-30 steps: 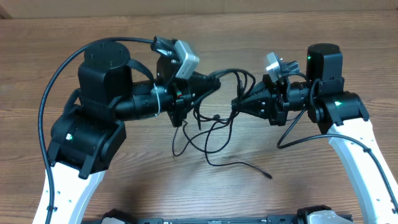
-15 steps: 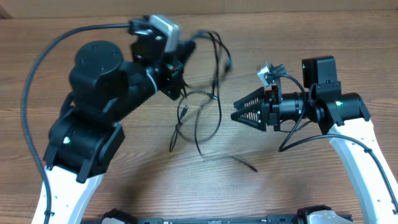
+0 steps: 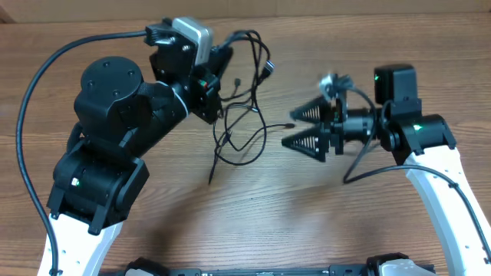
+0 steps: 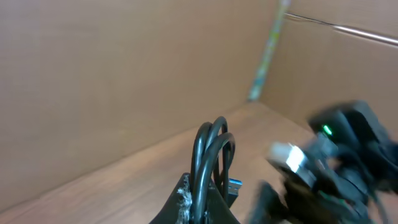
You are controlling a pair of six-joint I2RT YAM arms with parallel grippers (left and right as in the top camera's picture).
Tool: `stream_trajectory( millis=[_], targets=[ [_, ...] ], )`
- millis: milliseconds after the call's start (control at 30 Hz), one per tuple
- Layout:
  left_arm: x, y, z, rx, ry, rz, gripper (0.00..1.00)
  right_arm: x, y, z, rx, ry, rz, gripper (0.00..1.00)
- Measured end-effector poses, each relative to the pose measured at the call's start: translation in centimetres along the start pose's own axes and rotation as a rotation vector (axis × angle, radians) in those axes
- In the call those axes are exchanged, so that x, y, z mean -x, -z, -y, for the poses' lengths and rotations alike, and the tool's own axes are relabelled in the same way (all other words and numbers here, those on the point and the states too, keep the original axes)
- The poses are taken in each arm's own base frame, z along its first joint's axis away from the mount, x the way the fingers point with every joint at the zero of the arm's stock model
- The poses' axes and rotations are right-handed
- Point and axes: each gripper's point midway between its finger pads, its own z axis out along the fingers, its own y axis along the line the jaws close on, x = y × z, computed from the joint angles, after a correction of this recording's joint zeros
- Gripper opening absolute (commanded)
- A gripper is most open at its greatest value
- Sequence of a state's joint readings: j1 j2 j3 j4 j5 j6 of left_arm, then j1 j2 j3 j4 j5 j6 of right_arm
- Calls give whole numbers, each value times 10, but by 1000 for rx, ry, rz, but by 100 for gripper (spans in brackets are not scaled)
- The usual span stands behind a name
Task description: Untangle cables
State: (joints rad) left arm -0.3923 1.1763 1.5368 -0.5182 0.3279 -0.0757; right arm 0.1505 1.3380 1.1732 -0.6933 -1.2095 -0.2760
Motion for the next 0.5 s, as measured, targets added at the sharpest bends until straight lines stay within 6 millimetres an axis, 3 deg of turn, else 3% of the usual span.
stream_trajectory(
  millis=[267,500],
  targets=[
    [-7,1,31,-160,8,-31,4,55,4,-2,12,-3,138,100],
    [-12,1,52,-232,6,-53,4,63,7,19,-102,-152,185,100]
  ],
)
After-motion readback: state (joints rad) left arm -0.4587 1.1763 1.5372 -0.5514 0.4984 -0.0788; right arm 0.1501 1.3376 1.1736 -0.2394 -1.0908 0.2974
